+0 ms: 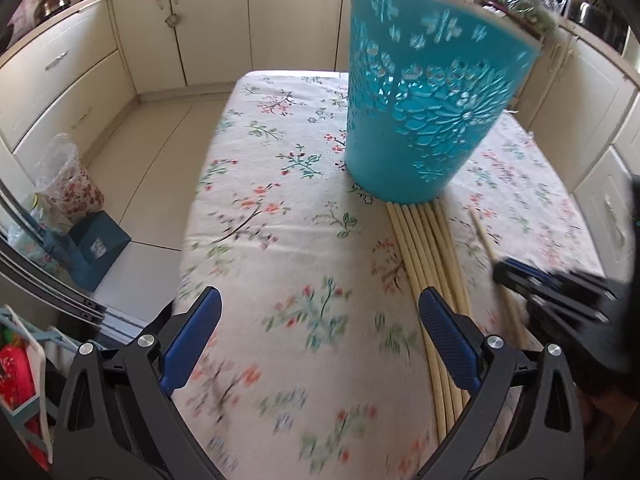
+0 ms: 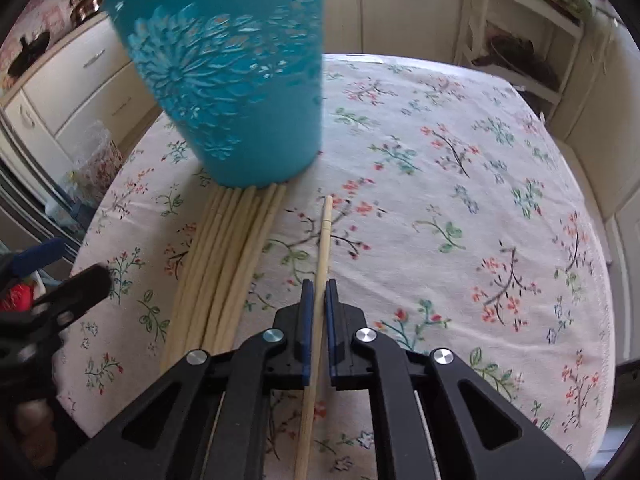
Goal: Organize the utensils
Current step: 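Grasp one wooden chopstick with the left gripper while the right gripper grasps another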
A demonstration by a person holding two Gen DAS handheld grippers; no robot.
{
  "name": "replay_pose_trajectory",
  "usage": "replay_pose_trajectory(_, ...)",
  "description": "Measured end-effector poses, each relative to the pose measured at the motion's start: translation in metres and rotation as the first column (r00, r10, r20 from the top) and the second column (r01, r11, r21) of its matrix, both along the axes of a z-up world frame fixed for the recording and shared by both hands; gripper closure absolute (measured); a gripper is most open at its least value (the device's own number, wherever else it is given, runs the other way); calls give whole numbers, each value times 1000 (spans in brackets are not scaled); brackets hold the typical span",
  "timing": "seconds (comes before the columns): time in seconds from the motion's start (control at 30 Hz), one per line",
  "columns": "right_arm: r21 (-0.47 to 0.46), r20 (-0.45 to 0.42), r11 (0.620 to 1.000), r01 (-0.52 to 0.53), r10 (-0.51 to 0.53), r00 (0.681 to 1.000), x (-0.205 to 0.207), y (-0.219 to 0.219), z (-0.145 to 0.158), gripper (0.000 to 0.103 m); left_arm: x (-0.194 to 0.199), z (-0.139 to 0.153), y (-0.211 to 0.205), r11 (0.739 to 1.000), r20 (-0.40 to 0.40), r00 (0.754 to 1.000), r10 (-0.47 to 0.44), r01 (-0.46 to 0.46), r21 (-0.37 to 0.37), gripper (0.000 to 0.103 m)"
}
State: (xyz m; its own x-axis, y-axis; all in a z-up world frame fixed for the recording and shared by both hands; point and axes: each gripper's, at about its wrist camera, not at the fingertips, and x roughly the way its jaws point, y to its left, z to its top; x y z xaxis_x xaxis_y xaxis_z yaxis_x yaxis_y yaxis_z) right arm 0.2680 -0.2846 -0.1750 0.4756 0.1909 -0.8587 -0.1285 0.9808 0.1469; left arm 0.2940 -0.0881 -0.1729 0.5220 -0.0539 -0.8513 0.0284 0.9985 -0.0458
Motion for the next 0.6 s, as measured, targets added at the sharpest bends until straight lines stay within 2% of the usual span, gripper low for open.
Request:
replay_pose_trajectory(0.13, 61, 7, 998, 34, -34, 999, -3, -3, 1, 96, 19, -16, -10, 1000, -34, 999, 0, 1, 10, 17)
replay_pose_trajectory(0.53, 118, 1, 993, 33, -33, 999, 0, -12, -1, 96, 34, -21, -30, 996, -23, 1000, 10, -8, 90, 18)
replay_pose_trajectory(0.6, 120, 2, 992, 32, -32, 999, 1, -13, -2, 96, 36, -23, -33, 995, -36, 999, 5, -2, 98, 22)
